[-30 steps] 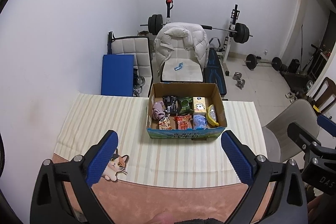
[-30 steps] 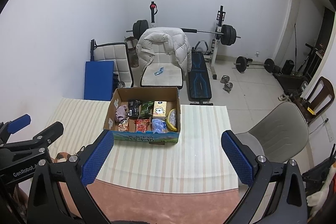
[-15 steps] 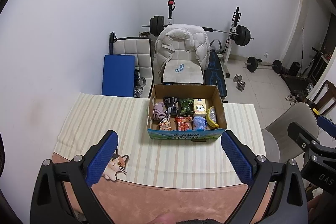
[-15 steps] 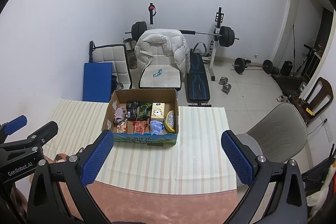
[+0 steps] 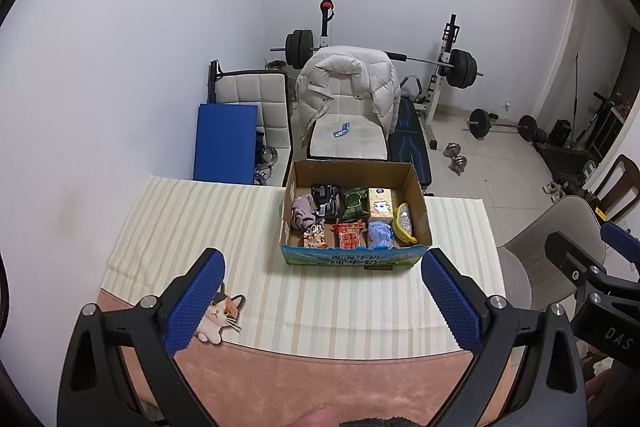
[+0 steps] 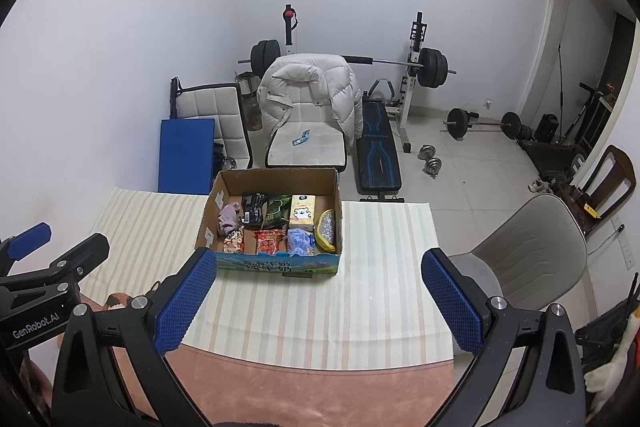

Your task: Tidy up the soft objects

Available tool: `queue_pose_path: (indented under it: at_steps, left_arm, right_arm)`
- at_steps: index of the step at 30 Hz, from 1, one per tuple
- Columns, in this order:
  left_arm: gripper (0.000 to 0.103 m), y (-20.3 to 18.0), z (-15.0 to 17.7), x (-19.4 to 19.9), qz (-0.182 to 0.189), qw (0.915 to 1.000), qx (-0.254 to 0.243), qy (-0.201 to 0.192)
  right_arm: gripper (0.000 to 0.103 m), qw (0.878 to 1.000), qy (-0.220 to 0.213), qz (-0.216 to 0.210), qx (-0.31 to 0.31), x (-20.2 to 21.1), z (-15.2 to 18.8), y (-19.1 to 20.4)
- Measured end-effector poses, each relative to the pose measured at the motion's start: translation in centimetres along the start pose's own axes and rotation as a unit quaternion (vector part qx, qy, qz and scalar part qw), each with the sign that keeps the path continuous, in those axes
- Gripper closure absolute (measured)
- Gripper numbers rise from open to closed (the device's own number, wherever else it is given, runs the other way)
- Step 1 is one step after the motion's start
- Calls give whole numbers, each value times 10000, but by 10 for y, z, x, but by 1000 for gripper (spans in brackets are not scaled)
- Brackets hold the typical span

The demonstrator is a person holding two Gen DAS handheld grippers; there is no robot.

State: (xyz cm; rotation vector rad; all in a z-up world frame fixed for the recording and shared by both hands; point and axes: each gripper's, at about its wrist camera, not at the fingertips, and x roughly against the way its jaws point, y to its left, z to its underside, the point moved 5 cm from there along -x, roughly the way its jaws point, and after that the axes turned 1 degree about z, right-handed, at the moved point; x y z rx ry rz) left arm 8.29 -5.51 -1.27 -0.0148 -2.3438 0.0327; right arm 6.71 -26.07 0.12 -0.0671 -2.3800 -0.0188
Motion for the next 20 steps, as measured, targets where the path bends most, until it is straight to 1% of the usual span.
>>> queue_pose_path:
  at_steps: [15,20]
  left_arm:
    - [2,-2,5,-3,-16,10000,21,44]
    - [2,-3,8,-1,-24,10000,55,-28]
  right_arm:
    - [0,10000,44,9,-56,-3,3,4]
    - [0,10000,35,12,-63,-2,4,5]
